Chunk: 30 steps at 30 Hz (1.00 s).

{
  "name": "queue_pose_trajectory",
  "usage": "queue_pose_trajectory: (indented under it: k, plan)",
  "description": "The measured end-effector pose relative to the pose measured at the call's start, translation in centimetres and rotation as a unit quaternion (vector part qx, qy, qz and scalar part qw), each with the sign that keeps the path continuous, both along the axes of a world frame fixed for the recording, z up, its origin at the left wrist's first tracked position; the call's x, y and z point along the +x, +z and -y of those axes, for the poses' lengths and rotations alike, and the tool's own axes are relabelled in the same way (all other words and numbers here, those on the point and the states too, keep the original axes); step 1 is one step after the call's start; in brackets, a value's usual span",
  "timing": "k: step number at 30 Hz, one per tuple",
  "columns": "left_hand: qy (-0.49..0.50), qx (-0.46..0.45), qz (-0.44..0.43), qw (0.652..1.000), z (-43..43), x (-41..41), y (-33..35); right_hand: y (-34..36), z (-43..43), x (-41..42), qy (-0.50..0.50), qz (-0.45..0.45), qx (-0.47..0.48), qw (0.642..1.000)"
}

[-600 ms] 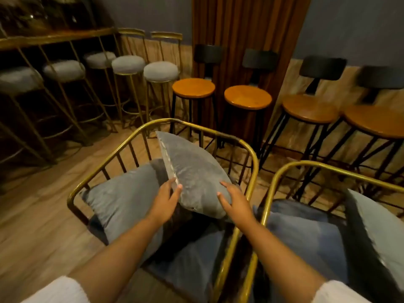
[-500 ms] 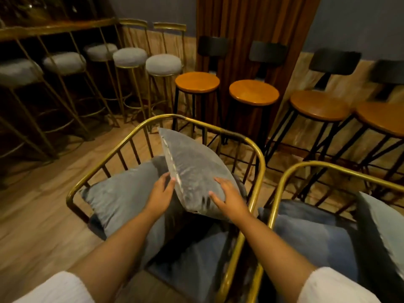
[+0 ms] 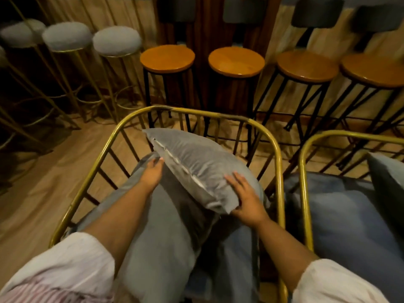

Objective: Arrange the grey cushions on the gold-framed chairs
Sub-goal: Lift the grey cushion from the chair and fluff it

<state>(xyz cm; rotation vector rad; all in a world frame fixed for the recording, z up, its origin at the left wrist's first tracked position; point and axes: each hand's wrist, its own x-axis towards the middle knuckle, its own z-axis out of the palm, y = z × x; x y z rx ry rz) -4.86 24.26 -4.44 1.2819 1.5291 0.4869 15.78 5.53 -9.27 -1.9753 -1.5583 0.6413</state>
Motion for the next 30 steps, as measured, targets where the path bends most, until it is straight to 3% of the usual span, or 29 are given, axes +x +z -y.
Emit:
queue_pose_trajectory:
  k: [6, 10, 14, 23, 30]
  plan:
    - [-0.051, -0.039, 0.05, 0.997, -6.5, 1.9, 0.4, 1.9, -2.7, 1.4, -0.182, -0.171, 0.138, 0.958]
    - [-0.022, -0.037, 0.124, 0.991, -10.8, 4.5, 0.3, 2.7, -5.8, 3.3, -0.357, -0.261, 0.218, 0.87]
    - [-0.013, -0.008, 0.111, 0.994, -15.8, 7.6, -0.3, 3.9, -9.0, 7.2, -0.474, -0.328, 0.248, 0.779]
    - [-0.101, 0.0, 0.168, 0.981, -21.1, 15.9, -3.3, 1.2, -11.3, 11.3, -0.532, -0.289, 0.293, 0.74]
    - [-0.086, -0.03, 0.18, 0.979, -20.3, 17.3, -5.0, 0.3, -11.2, 13.3, -0.563, -0.327, 0.244, 0.718]
